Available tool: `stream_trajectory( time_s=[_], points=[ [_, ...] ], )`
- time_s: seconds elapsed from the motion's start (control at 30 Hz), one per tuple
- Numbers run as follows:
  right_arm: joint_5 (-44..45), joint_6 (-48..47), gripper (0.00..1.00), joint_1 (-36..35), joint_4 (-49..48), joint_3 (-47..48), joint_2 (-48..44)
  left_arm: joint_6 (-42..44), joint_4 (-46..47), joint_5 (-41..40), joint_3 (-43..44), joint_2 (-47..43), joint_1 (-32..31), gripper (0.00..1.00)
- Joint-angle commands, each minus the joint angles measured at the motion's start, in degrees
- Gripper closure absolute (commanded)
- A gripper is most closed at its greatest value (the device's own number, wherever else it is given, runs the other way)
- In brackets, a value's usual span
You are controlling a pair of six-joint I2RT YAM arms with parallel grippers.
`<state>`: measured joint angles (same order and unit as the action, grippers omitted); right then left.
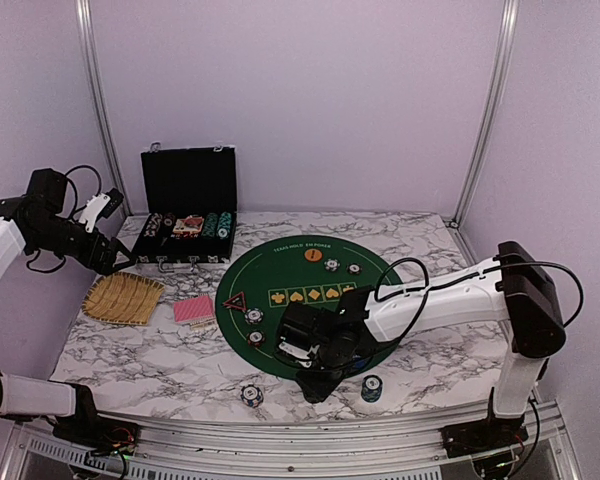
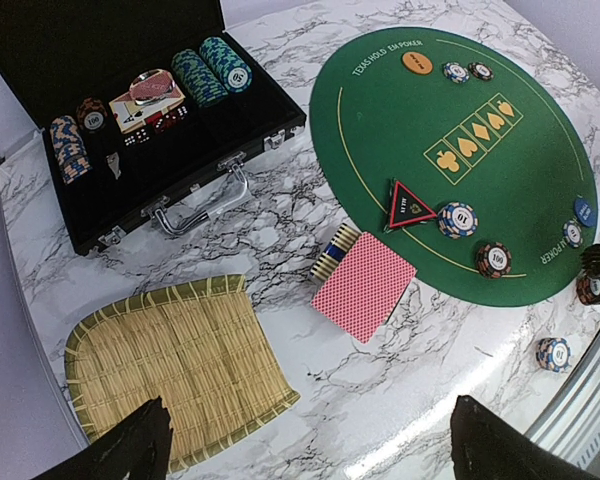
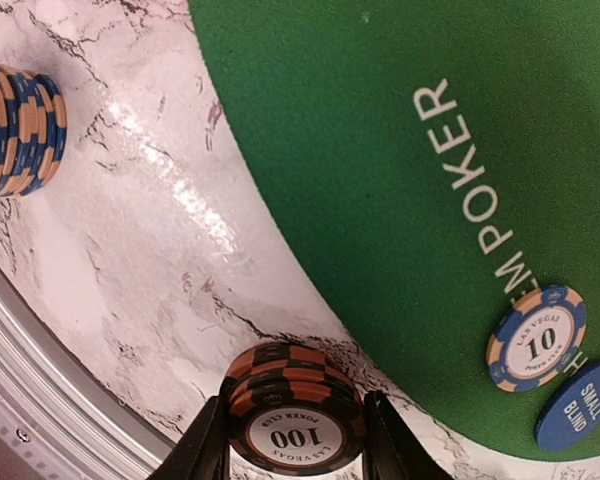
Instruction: Distribute texas hold em gaming equipment
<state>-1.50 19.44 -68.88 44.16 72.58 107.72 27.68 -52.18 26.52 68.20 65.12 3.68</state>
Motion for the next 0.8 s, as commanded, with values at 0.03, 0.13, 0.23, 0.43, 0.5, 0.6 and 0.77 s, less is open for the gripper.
stream_trajectory(
  time_s=[0.03,0.13,0.23,0.43,0.5,0.6,0.77],
  points=[
    [-0.19,-0.35,0.67,0.17,2.48,3.05,-2.01,0.18,-1.34,0.52,1.24,-0.68,-0.24,0.01],
    [0.17,-0.28,0.7,0.15,3.84,4.13,-2.85,0.18,-1.34,0.53,1.14,-0.74,-0.19,0.01],
    [0.86,-0.27,0.72,0.36,5.17,5.65,-3.6,0.18,-1.34,0.49,1.05,-0.87,-0.17,0.01],
    [3.21,-0.4,0.74,4.82,6.2,5.69,-5.95,0.18,-1.34,0.76,0.99,-0.87,-0.25,0.01],
    [4.15,-1.05,0.75,7.61,6.2,4.72,-7.14,0.18,-1.34,0.66,1.13,-0.87,-0.21,0.01],
    [5.1,-1.91,0.75,12.01,5.73,2.56,-8.93,0.18,-1.34,0.47,1.14,-1.17,-0.18,0.01],
    [5.59,-2.84,0.76,20.11,3.56,-3.9,-11.93,0.31,-1.34,0.37,0.87,-1.36,-0.2,0.01]
  ],
)
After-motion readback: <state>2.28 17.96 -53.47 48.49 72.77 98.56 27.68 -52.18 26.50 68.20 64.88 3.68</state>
